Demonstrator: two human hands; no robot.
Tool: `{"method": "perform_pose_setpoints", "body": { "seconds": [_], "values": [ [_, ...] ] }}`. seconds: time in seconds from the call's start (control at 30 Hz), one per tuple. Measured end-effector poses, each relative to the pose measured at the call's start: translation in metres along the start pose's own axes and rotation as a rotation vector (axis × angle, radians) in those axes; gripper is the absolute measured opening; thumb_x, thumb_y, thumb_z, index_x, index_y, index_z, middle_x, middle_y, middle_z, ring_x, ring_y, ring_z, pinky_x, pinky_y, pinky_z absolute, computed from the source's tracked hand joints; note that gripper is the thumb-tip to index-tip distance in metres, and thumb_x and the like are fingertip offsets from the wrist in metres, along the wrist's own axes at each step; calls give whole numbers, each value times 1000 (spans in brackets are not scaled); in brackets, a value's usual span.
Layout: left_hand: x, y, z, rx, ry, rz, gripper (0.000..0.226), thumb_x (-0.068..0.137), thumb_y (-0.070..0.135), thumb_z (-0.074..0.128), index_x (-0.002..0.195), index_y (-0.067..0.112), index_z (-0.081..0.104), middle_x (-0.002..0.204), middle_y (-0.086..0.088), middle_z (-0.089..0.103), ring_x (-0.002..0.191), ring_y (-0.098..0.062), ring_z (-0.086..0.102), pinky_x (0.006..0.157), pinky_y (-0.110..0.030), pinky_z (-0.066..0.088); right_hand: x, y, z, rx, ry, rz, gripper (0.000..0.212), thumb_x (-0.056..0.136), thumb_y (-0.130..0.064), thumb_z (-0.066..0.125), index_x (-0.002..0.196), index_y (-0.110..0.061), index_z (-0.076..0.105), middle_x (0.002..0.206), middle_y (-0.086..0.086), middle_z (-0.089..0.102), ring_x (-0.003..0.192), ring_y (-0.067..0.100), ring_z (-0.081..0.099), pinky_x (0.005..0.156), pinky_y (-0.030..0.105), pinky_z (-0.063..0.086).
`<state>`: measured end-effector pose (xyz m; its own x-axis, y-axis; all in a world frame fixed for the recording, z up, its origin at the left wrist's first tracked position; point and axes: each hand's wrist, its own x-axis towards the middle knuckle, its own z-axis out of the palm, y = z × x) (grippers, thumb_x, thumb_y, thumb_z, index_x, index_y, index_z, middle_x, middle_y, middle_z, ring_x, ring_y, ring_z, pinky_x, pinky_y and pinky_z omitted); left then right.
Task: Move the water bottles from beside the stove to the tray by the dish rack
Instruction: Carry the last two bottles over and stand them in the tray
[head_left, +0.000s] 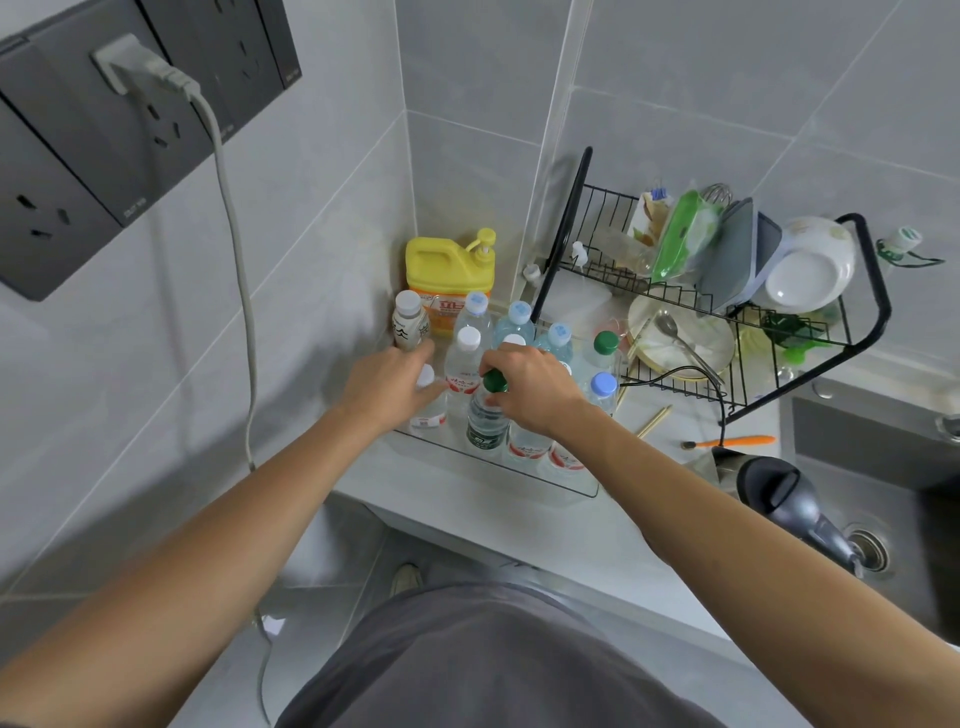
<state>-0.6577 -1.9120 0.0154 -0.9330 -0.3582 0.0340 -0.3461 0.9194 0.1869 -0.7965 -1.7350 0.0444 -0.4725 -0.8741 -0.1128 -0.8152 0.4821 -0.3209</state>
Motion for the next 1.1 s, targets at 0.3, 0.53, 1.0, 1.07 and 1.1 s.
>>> {"method": "perform_pose_setpoints", "body": {
  "seconds": [0.3, 0.53, 1.0, 1.07, 1.1],
  "values": [
    [6, -9, -17, -32, -200, 171, 29, 98, 44, 65, 99, 27, 42, 89, -3, 67, 88, -34, 67, 57, -37, 34, -1, 0, -2, -19, -21, -14, 30, 90, -18, 76, 119, -21, 67, 119, 1, 66, 104, 36, 63, 81, 42, 51],
    [5, 15, -5, 11, -66, 124, 41, 100, 53, 60, 114, 15, 54, 81, -7, 69, 75, -35, 69, 52, -35, 32, -3, 1, -4, -9, -37, -8, 29, 89, -19, 78, 117, -19, 68, 115, 3, 64, 102, 34, 63, 75, 36, 43],
    [10, 11, -8, -138, -139, 216, 28, 97, 35, 71, 102, 29, 44, 65, 9, 48, 69, -28, 61, 52, -36, 28, -6, -2, -3, 27, -47, 7, 27, 88, -13, 74, 114, -14, 68, 113, 7, 60, 98, 34, 61, 79, 41, 50],
    [11, 10, -9, -132, -152, 220, 26, 97, 34, 70, 106, 26, 47, 71, 6, 50, 75, -31, 63, 55, -37, 31, -6, -2, -4, 26, -53, 8, 28, 88, -16, 76, 114, -14, 68, 112, 7, 59, 98, 34, 61, 77, 39, 48],
    [10, 9, -8, -135, -152, 222, 27, 98, 34, 70, 107, 27, 46, 72, 5, 51, 75, -32, 63, 55, -37, 32, -6, -1, -4, 26, -52, 9, 28, 88, -17, 76, 114, -14, 68, 112, 8, 60, 98, 34, 61, 77, 38, 47]
  ]
}}
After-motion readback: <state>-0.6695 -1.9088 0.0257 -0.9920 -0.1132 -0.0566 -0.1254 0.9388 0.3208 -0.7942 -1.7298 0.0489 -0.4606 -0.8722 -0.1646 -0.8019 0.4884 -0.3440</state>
